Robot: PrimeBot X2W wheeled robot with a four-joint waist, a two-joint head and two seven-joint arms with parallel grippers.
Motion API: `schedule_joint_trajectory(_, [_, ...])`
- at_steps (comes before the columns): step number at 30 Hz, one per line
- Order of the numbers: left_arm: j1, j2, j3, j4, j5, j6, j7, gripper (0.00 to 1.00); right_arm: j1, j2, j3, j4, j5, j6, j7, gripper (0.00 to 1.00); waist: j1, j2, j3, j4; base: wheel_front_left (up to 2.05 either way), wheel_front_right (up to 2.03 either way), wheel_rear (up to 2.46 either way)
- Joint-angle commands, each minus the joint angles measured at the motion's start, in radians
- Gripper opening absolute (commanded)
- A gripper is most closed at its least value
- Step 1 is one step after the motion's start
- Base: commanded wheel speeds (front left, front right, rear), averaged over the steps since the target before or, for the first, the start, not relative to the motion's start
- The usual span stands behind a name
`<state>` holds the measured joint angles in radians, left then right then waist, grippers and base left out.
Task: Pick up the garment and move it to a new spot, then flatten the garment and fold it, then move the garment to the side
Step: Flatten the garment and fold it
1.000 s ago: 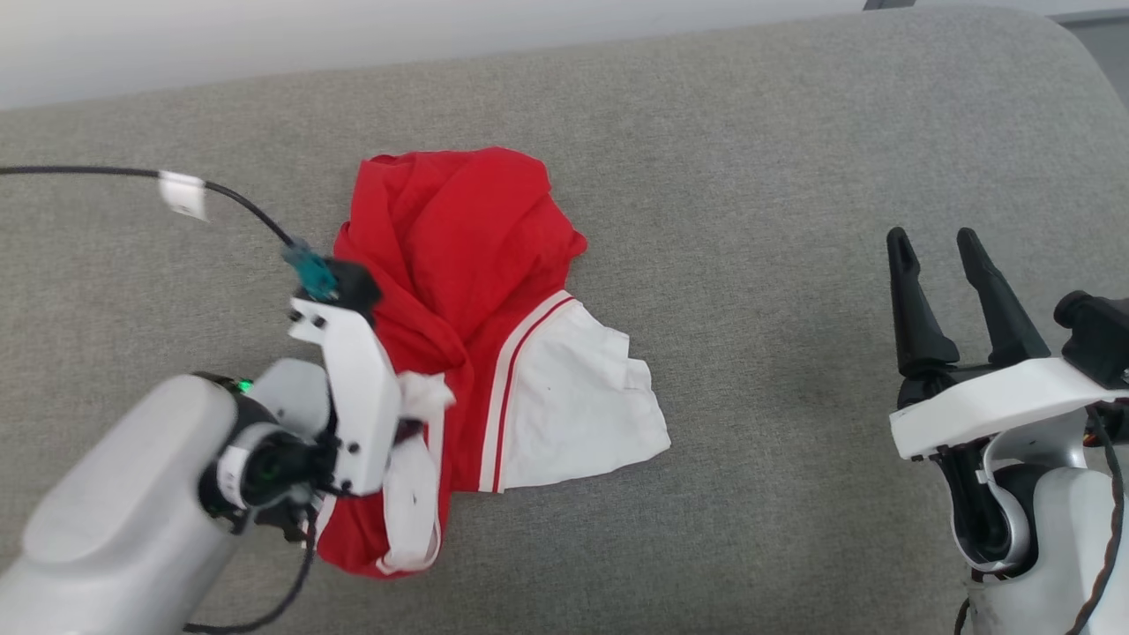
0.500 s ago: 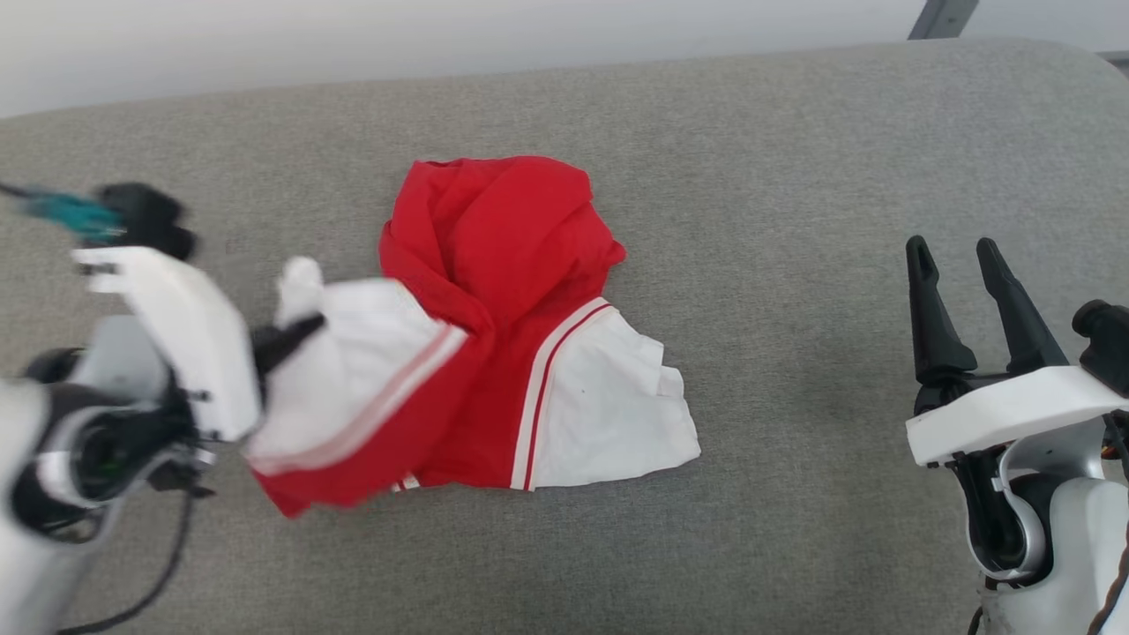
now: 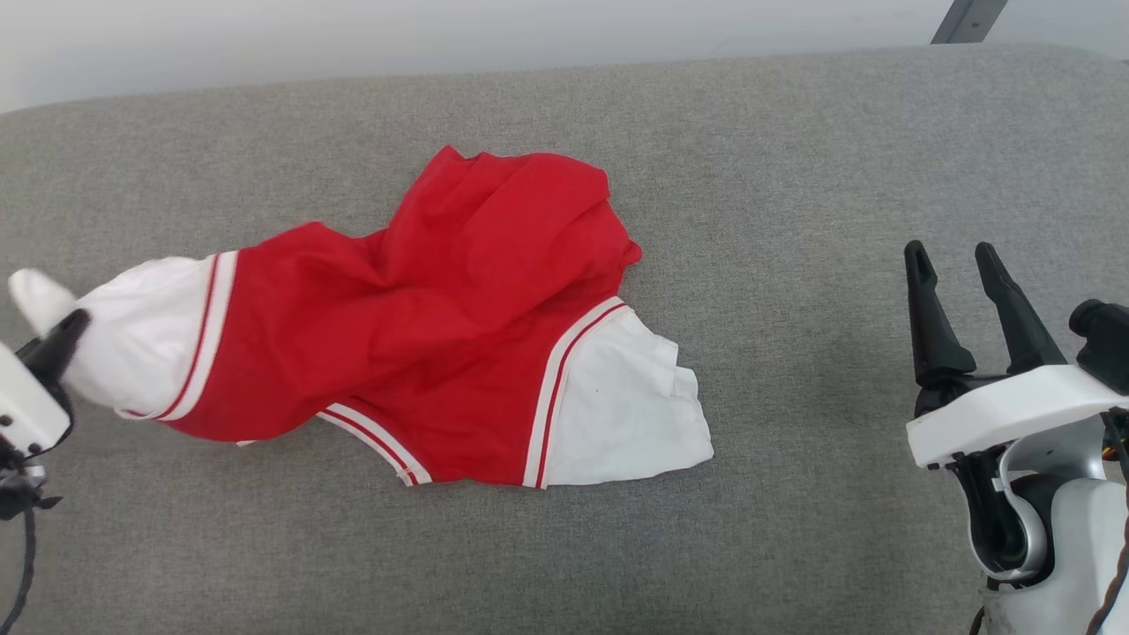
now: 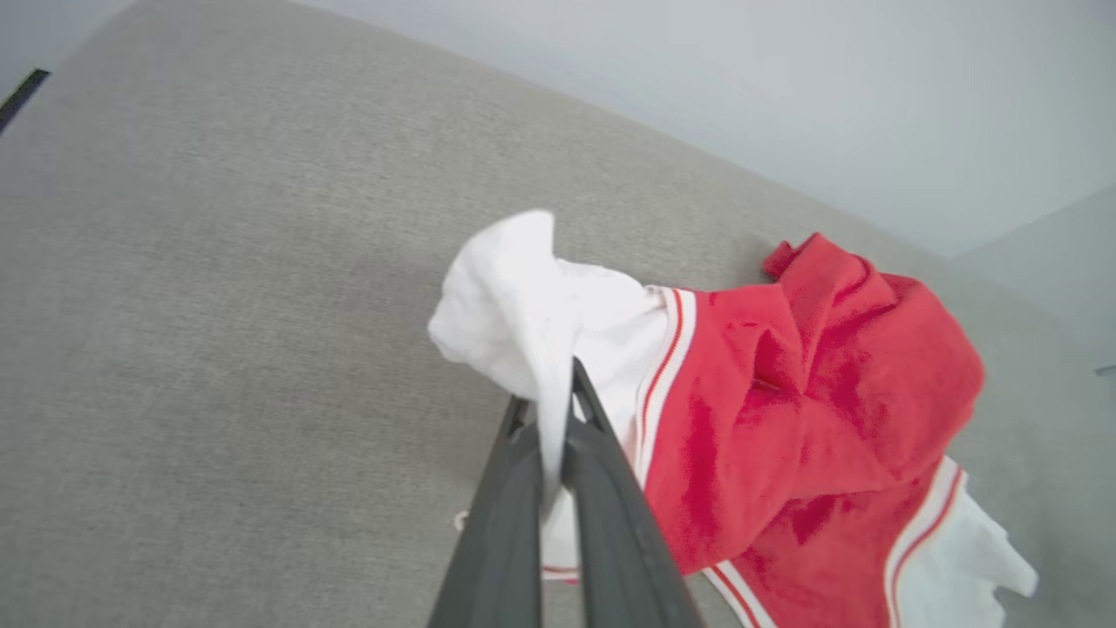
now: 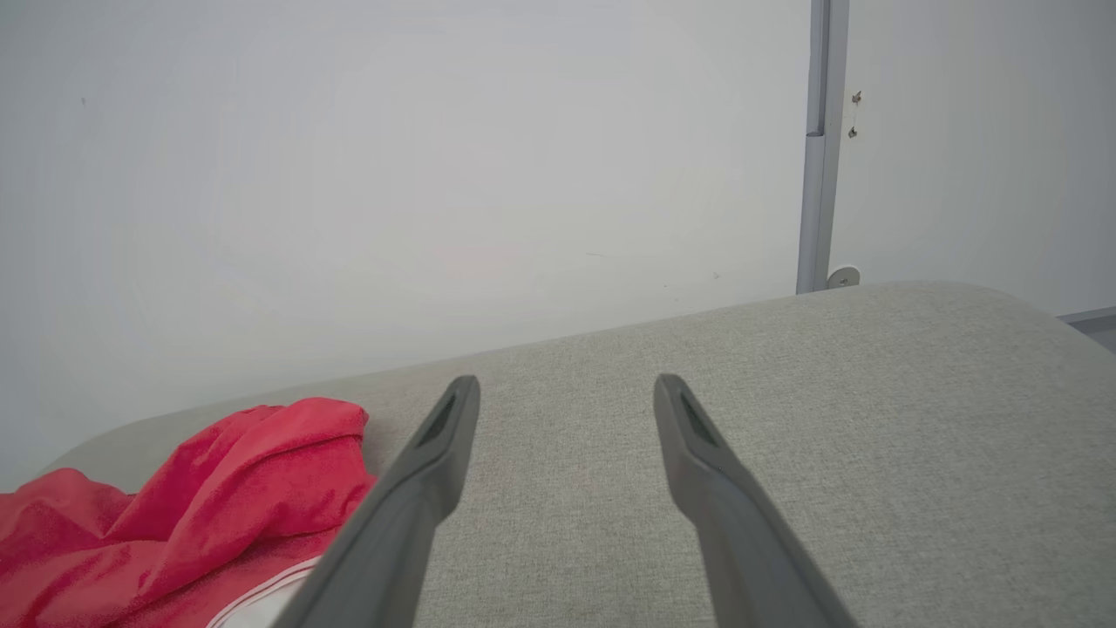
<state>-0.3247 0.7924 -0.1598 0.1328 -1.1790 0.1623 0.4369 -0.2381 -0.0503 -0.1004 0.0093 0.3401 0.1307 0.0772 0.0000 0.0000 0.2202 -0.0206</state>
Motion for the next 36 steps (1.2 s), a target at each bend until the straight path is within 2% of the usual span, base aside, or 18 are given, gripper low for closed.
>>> schedule_joint_trajectory(1, [0.005,-0.009,0.007,0.058,0.024,-0.012,-0.045,0.0,-0.008,-0.001,-0.001,0.001,-0.002,0.0,0.006,1.0,0.0,0.0,0.001,0.0,0.0,0.0,0.0])
schedule_joint_trajectory(9, [-0.046,-0.052,-0.017,0.322,0.087,-0.053,-0.165,0.0,-0.011,-0.001,0.005,0.003,-0.005,0.0,0.027,1.0,0.0,0.0,0.001,0.002,0.0,0.0,0.0])
schedule_joint_trajectory(13, [-0.083,-0.066,-0.051,0.447,0.121,-0.074,-0.187,0.02,-0.012,-0.001,0.007,-0.004,-0.007,0.0,0.039,1.0,0.0,0.0,0.002,0.004,0.0,0.0,0.0])
schedule_joint_trajectory(15, [-0.098,-0.08,-0.065,0.5,0.119,-0.091,-0.171,0.16,-0.01,-0.001,0.009,-0.006,-0.01,0.0,0.045,1.0,0.0,0.0,0.001,0.006,0.0,0.0,0.0])
schedule_joint_trajectory(17, [-0.119,-0.083,-0.079,0.529,0.126,-0.117,-0.163,0.47,-0.008,-0.001,0.012,-0.01,-0.01,0.0,0.049,1.0,0.0,0.0,-0.001,0.009,0.0,0.0,0.0])
schedule_joint_trajectory(18, [-0.129,-0.083,-0.083,0.538,0.124,-0.134,-0.158,0.93,-0.005,-0.001,0.014,-0.012,-0.011,0.0,0.052,1.0,0.0,0.0,-0.002,0.011,0.0,0.0,0.0])
schedule_joint_trajectory(19, [-0.139,-0.078,-0.09,0.545,0.131,-0.151,-0.159,1.0,-0.002,-0.001,0.014,-0.014,-0.013,0.0,0.054,1.0,0.0,0.0,-0.003,0.013,0.0,0.0,0.0])
schedule_joint_trajectory(24, [-0.175,-0.054,-0.144,0.556,0.169,-0.214,-0.106,1.0,0.009,-0.001,0.013,-0.029,-0.019,0.0,0.068,1.0,0.0,0.0,-0.004,0.024,0.0,0.0,0.0])
schedule_joint_trajectory(27, [-0.202,-0.039,-0.176,0.555,0.176,-0.232,-0.038,1.0,0.008,-0.001,0.013,-0.039,-0.024,0.0,0.077,1.0,0.0,0.0,0.001,0.029,0.0,0.0,0.0])
schedule_joint_trajectory(30, [-0.22,-0.018,-0.219,0.552,0.207,-0.239,0.031,1.0,0.005,-0.001,0.017,-0.053,-0.03,0.0,0.086,1.0,0.0,0.0,0.011,0.029,0.0,0.0,0.0])
schedule_joint_trajectory(36, [-0.271,0.001,-0.269,0.575,0.264,-0.223,0.081,1.0,-0.005,0.0,0.024,-0.079,-0.043,0.0,0.113,1.0,0.0,0.0,0.047,0.022,0.0,0.0,0.0])
